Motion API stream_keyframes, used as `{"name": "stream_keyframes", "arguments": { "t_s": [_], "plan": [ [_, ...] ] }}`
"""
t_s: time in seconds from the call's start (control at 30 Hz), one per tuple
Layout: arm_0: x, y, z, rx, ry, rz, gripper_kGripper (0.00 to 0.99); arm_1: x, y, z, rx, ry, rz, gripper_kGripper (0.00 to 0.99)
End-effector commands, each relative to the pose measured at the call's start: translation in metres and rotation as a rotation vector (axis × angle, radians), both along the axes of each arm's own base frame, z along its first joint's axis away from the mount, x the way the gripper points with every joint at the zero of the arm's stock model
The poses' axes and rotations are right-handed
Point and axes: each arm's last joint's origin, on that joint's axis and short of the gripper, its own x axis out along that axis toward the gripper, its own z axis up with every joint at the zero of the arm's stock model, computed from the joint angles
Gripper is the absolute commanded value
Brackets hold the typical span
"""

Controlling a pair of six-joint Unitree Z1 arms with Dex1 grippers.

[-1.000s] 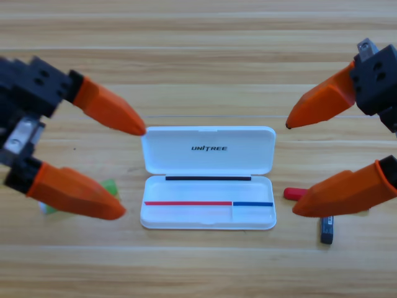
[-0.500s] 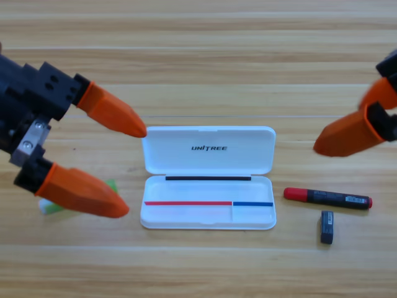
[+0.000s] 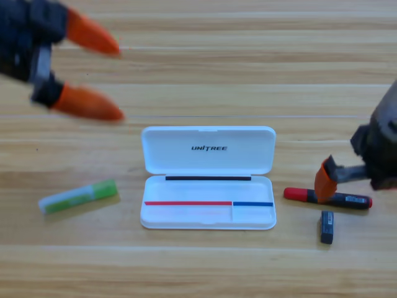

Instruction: Clean up eraser and pencils

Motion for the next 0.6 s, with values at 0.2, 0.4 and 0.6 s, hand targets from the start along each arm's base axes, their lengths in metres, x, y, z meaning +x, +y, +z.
{"name": "stream_keyframes", "arguments": {
  "t_s": [0.2,0.4,0.6],
  "plan": [
    [0.044,0.011,-0.037,0.437,-0.121,0.231,0.99,0.022,0.007,-0.074,-0.07,0.274,-0.218,0.965],
    [0.058,0.006,-0.067,0.563,-0.042,0.232,0.99,0.036,0.007,-0.096,-0.092,0.273,-0.253,0.946],
    [0.073,0.0,-0.111,0.703,0.068,0.28,0.99,0.046,0.007,-0.113,-0.096,0.251,-0.271,0.922]
  ]
}}
